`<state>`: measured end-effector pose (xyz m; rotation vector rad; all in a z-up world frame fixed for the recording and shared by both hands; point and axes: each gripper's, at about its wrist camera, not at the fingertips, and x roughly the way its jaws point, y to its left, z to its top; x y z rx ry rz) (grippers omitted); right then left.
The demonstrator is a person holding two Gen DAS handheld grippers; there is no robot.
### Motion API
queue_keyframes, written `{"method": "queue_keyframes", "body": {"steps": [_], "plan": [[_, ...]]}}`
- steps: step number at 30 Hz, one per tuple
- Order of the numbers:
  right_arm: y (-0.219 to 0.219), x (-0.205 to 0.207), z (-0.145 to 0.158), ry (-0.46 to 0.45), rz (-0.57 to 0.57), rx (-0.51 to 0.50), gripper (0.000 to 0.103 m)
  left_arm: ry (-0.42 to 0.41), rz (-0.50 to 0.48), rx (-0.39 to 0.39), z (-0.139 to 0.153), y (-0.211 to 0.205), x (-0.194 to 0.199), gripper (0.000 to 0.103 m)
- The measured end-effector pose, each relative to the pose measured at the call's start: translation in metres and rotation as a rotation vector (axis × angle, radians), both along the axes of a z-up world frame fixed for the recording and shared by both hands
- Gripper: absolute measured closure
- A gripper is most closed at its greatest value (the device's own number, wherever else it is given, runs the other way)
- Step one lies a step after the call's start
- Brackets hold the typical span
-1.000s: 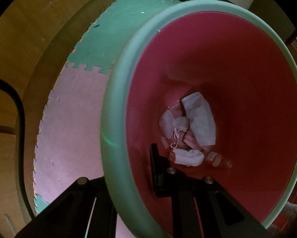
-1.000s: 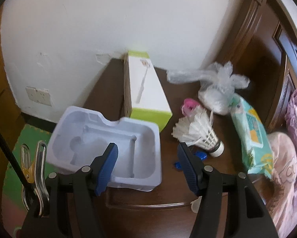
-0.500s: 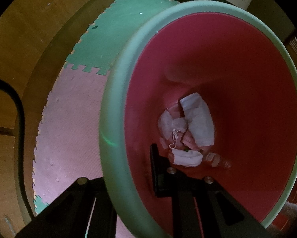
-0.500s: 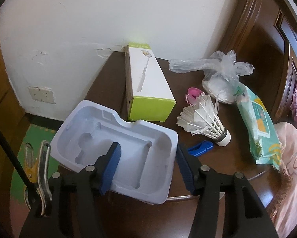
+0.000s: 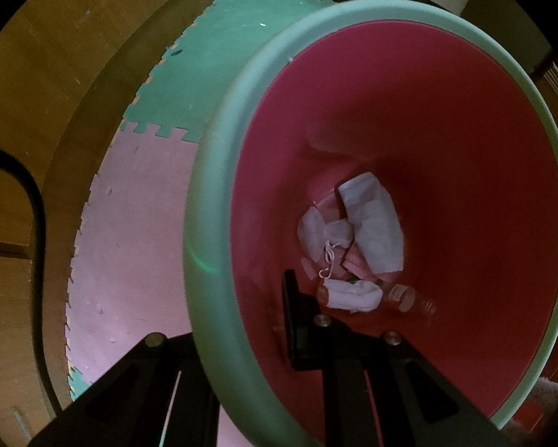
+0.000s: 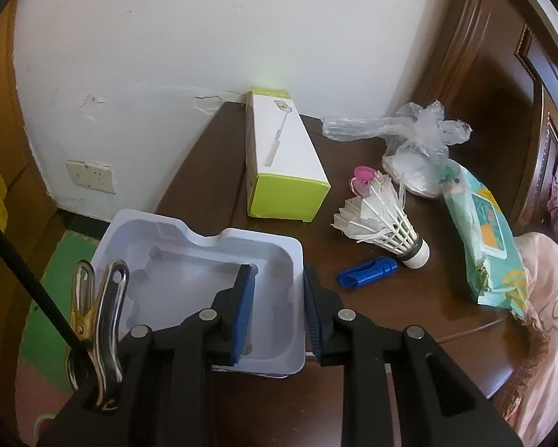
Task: Collect trash
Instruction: 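Grasp the white plastic tray by its rim with the right gripper, then carry the white plastic tray from the nightstand over the red bucket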
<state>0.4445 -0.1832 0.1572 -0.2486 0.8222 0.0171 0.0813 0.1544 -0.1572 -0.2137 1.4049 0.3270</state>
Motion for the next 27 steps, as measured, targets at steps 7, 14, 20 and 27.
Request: {"method": "queue_keyframes", "body": {"steps": [7, 14, 20, 27], "plan": [[-0.002, -0.007, 0.002, -0.01, 0.033, 0.001, 0.078, 0.005, -0.005, 0.002, 0.0, 0.001, 0.001, 0.093], [-0.008, -0.01, 0.004, -0.012, 0.037, 0.02, 0.078, 0.007, -0.006, 0.002, 0.0, 0.001, 0.001, 0.093], [-0.01, -0.018, 0.006, -0.017, 0.052, 0.029, 0.094, 0.006, -0.005, 0.0, 0.0, 0.001, 0.0, 0.093], [-0.009, -0.024, 0.004, -0.021, 0.061, 0.021, 0.093, 0.003, -0.002, -0.002, 0.0, 0.002, 0.0, 0.093]]}}
